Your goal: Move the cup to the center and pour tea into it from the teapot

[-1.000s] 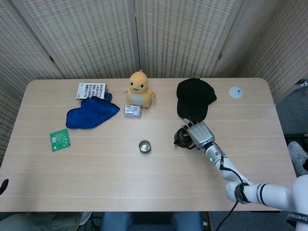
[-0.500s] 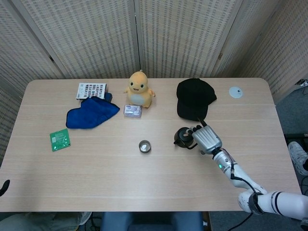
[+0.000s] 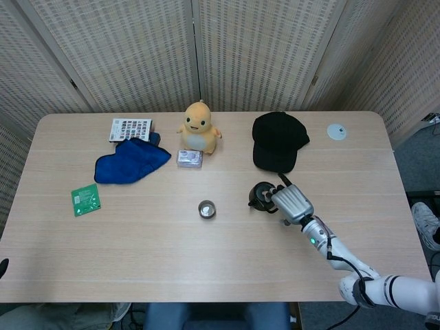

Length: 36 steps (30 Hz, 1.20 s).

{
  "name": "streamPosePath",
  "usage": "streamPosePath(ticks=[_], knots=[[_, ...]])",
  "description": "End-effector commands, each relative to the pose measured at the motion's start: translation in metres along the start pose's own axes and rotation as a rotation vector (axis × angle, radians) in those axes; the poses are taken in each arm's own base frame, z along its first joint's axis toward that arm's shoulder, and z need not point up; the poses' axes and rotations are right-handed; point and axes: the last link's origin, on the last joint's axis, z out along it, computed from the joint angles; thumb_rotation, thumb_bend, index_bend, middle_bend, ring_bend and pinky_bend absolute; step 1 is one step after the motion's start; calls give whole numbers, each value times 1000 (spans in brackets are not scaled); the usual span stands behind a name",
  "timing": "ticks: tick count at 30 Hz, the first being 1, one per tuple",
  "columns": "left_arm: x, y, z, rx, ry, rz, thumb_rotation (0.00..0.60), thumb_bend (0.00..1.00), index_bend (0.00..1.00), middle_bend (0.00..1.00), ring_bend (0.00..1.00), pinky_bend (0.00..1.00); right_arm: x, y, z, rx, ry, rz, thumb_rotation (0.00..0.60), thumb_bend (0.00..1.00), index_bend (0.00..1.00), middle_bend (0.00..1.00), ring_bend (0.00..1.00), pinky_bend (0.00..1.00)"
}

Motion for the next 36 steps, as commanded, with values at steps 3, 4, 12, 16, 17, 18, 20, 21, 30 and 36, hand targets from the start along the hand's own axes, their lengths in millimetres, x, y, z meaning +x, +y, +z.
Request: streamPosePath(ticks=[3,4,12,16,17,18,20,21,30,36], knots=[[-1,1,0,-1,-3,-1,600,246,74,273,375,290,-2,-1,1,10,0,17,600,8,395,371,343,0],[-1,1,0,-2,-4,-1,600,245,74,273,375,290,-2,-2,1,12,1,23,600,4,398,374,345,0],[0,0,-1,0,-4,-4,600,224,74,270,373,290,-4,-4,2,20,-10,85,600,0,433,395,361,0],[0,-1,-2,-2,-7,-15,600,193,74,266,373,290,-1,-5,4,28,-12,107,563,0,463,409,361,0],[0,-1,-2,-4,-7,-20,600,184,74,265,373,290,-1,-5,4,31,-12,105,536,0,469,413,361,0],[0,-1,-2,-5,-7,-22,600,178,74,263,373,290,-1,-5,4,33,-11,108,501,0,476,418,361,0],[0,-1,-2,-9,-7,-27,597,162,74,259,373,290,-1,-5,4,34,-9,105,447,0,495,431,361,0],[0,-1,-2,-10,-8,-29,594,158,74,258,373,290,-1,-4,5,34,-6,99,433,0,501,434,361,0],[-1,-1,-2,-21,-16,-53,299,103,86,245,367,282,0,-2,5,31,-2,28,364,0,543,470,373,0],[-2,-2,-2,-22,-17,-55,294,103,86,245,367,282,0,0,7,17,16,-38,363,0,554,480,381,0]])
